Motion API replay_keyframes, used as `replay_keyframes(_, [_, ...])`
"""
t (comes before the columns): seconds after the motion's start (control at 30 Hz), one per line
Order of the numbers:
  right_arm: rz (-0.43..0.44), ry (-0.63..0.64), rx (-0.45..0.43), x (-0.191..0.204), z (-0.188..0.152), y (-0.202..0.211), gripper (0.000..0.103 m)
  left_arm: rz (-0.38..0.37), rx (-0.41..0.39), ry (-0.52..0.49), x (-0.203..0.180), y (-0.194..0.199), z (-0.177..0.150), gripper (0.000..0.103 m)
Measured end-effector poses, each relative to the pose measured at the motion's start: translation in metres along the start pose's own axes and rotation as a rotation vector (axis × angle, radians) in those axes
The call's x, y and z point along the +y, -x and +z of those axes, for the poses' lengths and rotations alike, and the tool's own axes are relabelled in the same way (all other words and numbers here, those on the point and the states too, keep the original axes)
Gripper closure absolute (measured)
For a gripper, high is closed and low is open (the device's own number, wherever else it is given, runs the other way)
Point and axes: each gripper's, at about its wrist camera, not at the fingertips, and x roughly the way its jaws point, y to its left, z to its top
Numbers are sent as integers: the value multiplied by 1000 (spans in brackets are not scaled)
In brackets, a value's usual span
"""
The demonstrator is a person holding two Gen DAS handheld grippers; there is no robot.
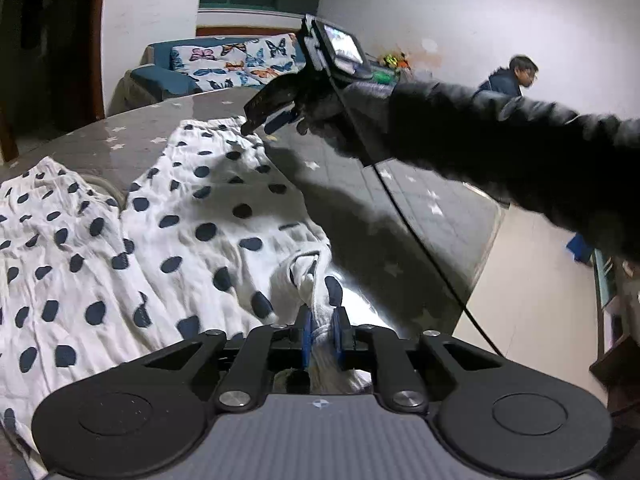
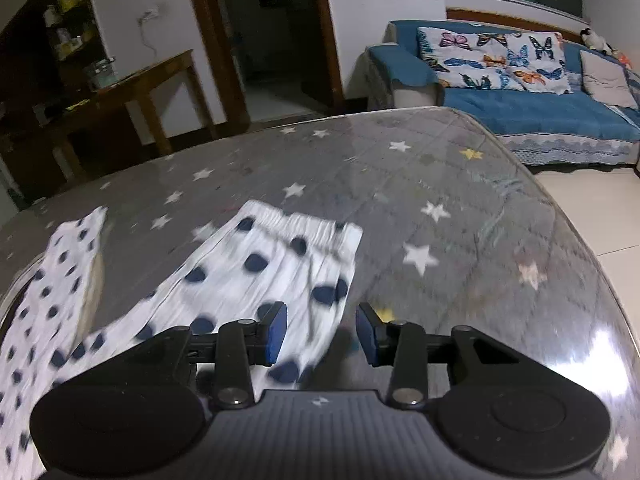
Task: Fold clothes
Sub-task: 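Fold one trouser leg onto the other with the left tool while the right tool holds the waistband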
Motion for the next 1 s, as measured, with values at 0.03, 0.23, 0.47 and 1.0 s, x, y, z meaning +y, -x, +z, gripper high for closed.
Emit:
replay_keyframes(0.03, [-9,-3,1,0,3,-6,64,-3,-4,11,3,2,1,91])
replay_keyframes(0.23, [-50,6,-8,4,13,-31,65,-6,-21,68,19,11,6,91])
replay_keyframes(0.47, [-88,-5,-9,9,25,-33,99,11,-42,108,32,23,2,91])
replay_keyframes(1.0, [28,27,-127,115,102,3,102,102,-139,309,78,87,-40,92])
